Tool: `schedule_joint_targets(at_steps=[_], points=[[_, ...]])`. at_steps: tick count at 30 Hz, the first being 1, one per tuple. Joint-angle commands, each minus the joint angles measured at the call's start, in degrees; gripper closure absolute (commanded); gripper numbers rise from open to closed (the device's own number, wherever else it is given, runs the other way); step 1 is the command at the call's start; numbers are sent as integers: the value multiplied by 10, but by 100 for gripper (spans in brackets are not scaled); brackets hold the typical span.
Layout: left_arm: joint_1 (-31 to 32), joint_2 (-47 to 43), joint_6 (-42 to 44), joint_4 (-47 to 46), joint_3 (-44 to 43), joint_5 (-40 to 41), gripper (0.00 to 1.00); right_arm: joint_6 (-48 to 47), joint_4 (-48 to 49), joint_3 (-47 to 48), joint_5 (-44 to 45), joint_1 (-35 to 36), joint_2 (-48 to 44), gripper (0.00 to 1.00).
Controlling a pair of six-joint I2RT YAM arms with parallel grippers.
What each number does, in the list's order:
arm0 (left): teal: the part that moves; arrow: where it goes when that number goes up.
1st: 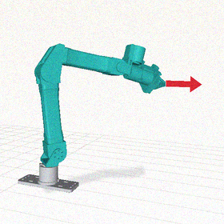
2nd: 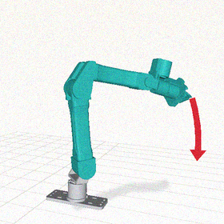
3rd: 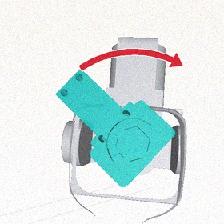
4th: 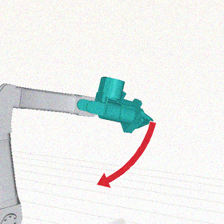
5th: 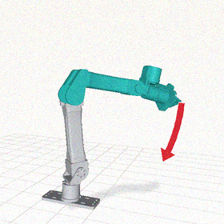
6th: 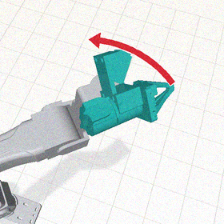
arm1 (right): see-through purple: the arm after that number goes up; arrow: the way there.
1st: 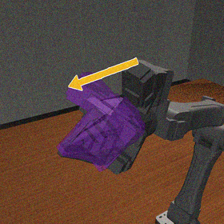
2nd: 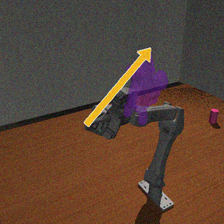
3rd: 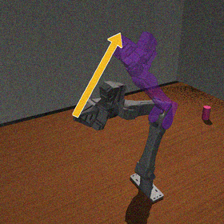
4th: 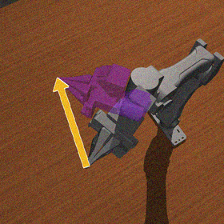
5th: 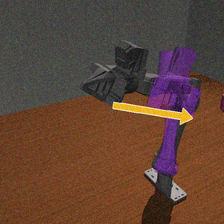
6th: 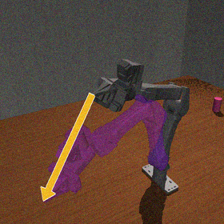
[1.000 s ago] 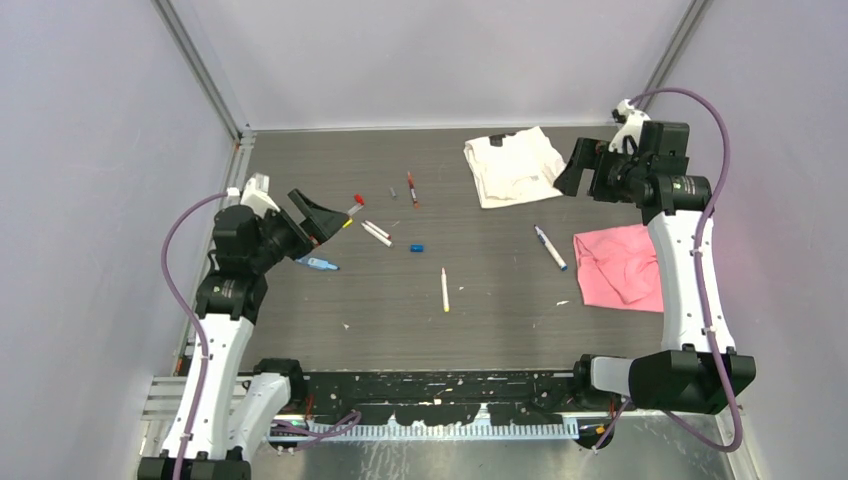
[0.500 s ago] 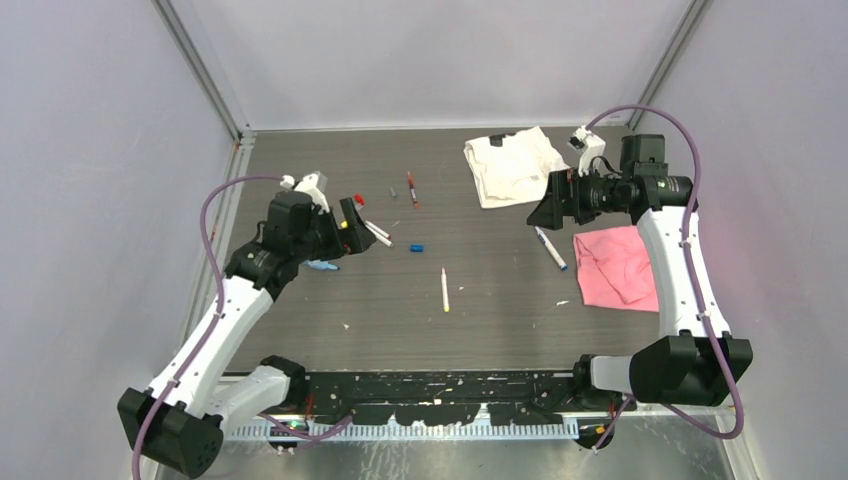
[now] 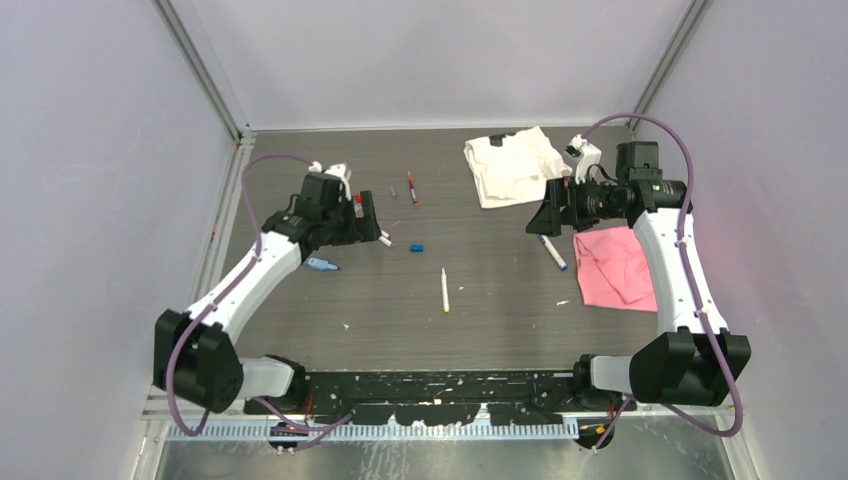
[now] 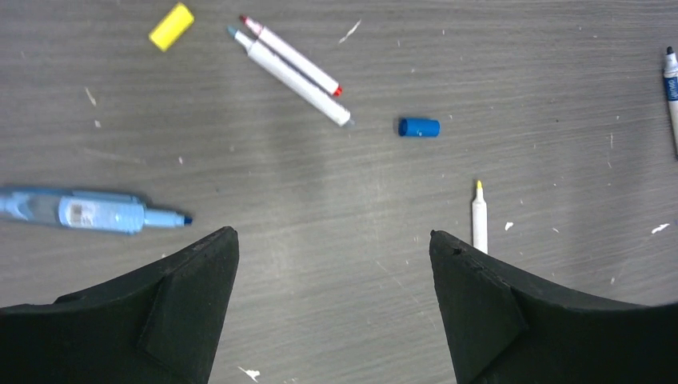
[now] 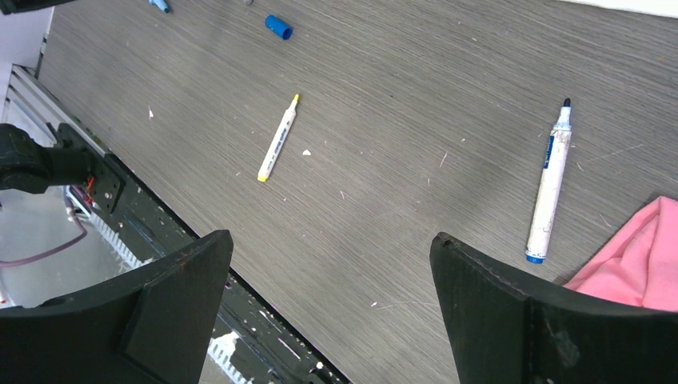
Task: Insert the pens into the pen caps
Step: Pick up the pen from the center of the board.
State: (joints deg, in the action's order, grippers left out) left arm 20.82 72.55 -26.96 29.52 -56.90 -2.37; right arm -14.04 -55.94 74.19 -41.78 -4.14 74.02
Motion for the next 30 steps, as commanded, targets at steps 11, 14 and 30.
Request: schedule_joint_targets(at_steps=[11, 14, 30], points=[[-35, 142, 30, -25, -154, 8, 13, 29, 32, 4, -19, 0, 22, 0], [-42, 170, 26, -34, -177, 19, 14, 33, 38, 0, -23, 0, 27, 0], [-75, 338, -160, 36, -292, 18, 64, 41, 56, -20, -25, 0, 37, 0]])
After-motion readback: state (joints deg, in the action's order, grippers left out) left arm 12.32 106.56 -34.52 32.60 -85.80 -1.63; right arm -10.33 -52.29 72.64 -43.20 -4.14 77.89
